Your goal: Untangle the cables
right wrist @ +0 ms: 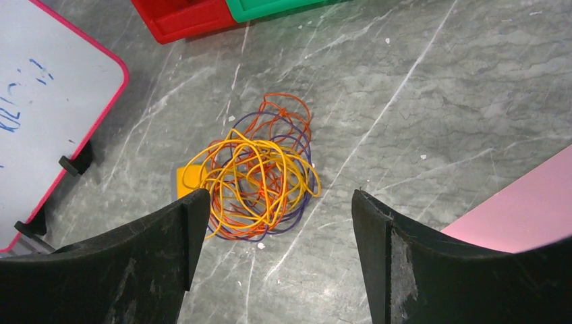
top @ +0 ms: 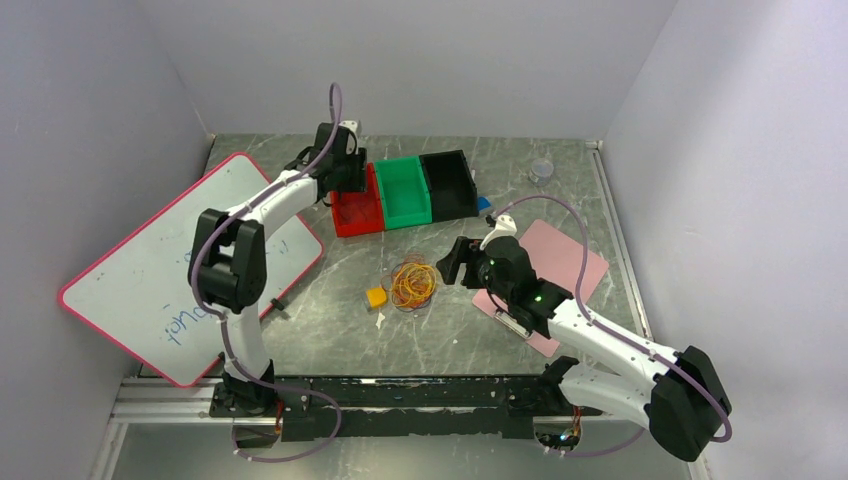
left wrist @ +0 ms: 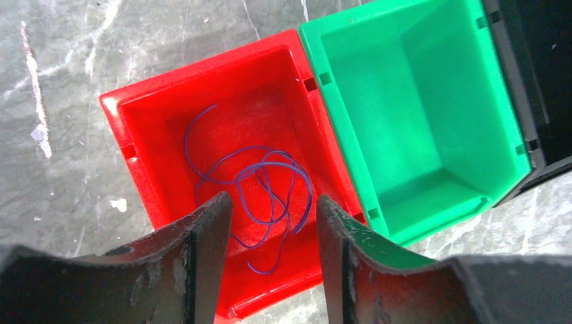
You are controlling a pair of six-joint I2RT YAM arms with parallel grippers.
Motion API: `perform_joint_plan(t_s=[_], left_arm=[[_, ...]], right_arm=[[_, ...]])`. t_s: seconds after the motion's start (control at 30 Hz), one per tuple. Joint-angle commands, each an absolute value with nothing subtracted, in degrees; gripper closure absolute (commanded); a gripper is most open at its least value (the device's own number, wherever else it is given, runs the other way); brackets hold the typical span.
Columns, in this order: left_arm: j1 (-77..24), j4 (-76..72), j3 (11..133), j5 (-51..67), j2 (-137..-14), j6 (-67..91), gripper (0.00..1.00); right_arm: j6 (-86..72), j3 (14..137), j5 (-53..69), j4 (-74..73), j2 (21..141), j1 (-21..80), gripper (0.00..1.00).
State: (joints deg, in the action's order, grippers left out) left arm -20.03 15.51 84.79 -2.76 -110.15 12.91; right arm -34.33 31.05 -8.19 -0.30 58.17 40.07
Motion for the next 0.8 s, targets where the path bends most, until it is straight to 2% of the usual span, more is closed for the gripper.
perform_joint_plan(t_s=[0.0, 0.2, 0.4, 0.77], left_arm=[[-19.6, 15.42, 85.31, -2.6, -104.0, 13.35, 0.43], [-19.62, 16.15, 84.36, -2.87, -100.41, 13.45, 0.31], [-19.6, 15.58, 81.93, -0.22, -99.42, 13.57, 0.35], [-19.6, 14.53, 83.41, 6.24, -106.23, 13.24, 0.43]], right_arm=[[-34.1, 30.94, -8.17, 0.79, 58.31, 40.02, 0.2], [-33.95, 30.93, -8.35, 0.8, 58.29, 39.97, 0.2], [-34.27, 30.95, -8.15, 1.29, 58.84, 39.99, 0.19], [-34.93, 30.19, -7.65, 1.8, 59.1, 39.95, 0.2]])
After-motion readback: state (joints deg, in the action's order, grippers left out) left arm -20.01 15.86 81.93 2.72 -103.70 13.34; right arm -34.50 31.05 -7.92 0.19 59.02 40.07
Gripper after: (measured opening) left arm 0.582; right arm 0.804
